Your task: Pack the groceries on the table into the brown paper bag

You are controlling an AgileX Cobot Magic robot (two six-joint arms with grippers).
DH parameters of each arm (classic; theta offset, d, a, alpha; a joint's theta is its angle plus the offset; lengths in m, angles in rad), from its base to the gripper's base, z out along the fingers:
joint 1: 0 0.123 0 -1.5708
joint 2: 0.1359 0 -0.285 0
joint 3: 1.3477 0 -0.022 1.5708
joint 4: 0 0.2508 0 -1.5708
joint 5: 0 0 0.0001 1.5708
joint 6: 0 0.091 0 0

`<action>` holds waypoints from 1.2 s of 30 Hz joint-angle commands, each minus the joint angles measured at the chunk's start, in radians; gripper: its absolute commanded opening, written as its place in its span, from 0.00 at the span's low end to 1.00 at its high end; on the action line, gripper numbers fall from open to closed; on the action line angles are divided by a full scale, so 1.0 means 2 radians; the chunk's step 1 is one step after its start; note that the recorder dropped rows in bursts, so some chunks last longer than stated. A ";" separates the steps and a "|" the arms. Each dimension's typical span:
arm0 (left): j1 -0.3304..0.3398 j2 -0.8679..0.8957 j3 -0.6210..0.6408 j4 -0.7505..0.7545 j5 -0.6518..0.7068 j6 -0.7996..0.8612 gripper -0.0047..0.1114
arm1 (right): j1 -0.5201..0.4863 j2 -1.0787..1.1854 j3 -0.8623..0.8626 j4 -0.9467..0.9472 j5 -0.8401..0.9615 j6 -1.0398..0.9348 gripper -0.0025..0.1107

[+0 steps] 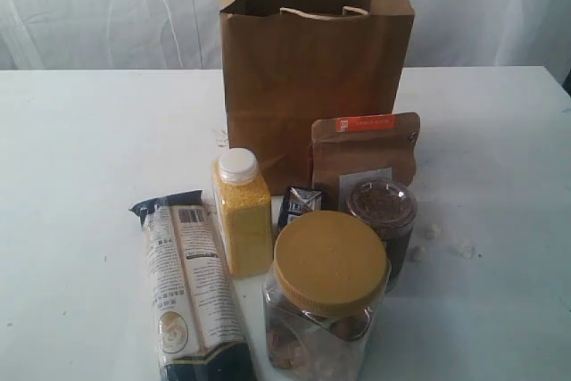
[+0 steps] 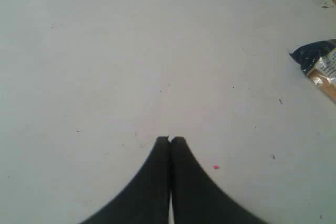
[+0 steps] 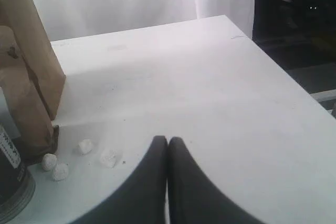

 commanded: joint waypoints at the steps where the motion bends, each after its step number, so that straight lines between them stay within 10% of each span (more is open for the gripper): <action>1: -0.002 -0.002 0.002 -0.001 -0.001 -0.003 0.04 | -0.002 -0.003 0.001 0.001 -0.007 0.001 0.02; 16: -0.002 -0.002 0.002 -0.001 -0.001 -0.003 0.04 | -0.002 -0.003 0.001 -0.062 -0.072 -0.167 0.02; 23: -0.002 -0.002 0.002 -0.001 -0.001 -0.003 0.04 | -0.002 -0.003 0.001 0.259 -0.216 0.242 0.02; 36: -0.002 -0.002 0.002 -0.001 -0.001 -0.003 0.04 | -0.002 -0.003 0.001 0.269 -0.422 0.275 0.02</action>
